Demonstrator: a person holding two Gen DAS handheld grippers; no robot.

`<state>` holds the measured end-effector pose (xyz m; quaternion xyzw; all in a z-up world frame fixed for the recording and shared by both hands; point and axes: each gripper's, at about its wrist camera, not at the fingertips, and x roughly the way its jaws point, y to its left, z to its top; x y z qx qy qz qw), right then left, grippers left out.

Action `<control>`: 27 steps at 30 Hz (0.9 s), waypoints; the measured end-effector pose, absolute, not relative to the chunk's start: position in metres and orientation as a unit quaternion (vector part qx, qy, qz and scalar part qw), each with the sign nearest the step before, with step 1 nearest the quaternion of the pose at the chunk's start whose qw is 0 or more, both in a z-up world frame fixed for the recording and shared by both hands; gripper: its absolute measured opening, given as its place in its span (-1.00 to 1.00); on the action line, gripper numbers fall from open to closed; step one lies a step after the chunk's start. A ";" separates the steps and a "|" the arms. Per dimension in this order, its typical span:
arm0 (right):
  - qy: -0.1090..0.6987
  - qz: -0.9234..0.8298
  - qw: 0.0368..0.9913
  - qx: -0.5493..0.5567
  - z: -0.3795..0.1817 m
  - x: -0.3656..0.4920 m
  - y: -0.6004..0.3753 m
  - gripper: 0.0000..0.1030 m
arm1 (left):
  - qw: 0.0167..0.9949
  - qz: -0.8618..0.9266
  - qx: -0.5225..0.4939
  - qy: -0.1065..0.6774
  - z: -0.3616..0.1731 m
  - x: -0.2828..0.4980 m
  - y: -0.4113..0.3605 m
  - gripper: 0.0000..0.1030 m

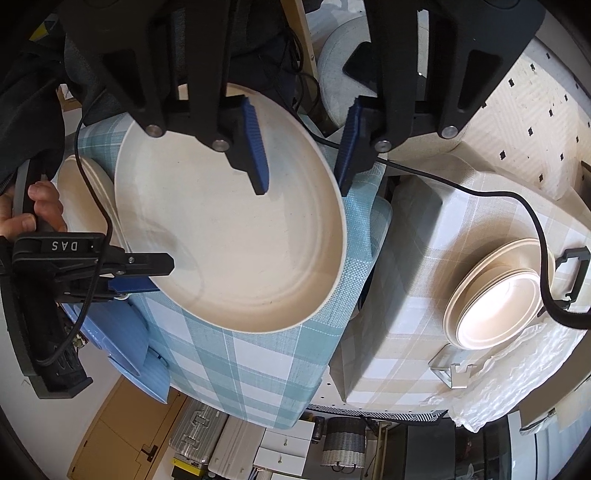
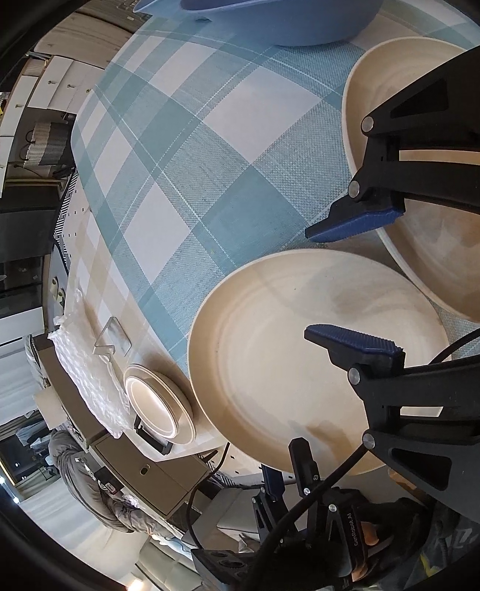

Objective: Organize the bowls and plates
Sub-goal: 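Close the left tool on a cream plate rim while the right tool grips another plate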

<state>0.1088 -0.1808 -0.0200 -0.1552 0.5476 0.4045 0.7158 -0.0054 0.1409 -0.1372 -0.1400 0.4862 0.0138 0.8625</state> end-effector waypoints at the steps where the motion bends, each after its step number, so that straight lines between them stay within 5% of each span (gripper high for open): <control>1: 0.549 0.404 0.715 -0.156 -0.021 0.109 -0.180 -0.14 | 0.861 0.013 -0.140 0.488 -0.138 -0.005 0.141 -0.44; 13: 0.556 0.383 0.718 -0.169 -0.033 0.112 -0.176 -0.63 | 0.862 0.014 -0.139 0.486 -0.141 -0.007 0.145 -0.68; 27: 0.544 0.386 0.727 -0.161 -0.022 0.107 -0.172 -0.70 | 0.867 0.026 -0.141 0.477 -0.137 -0.012 0.155 -0.71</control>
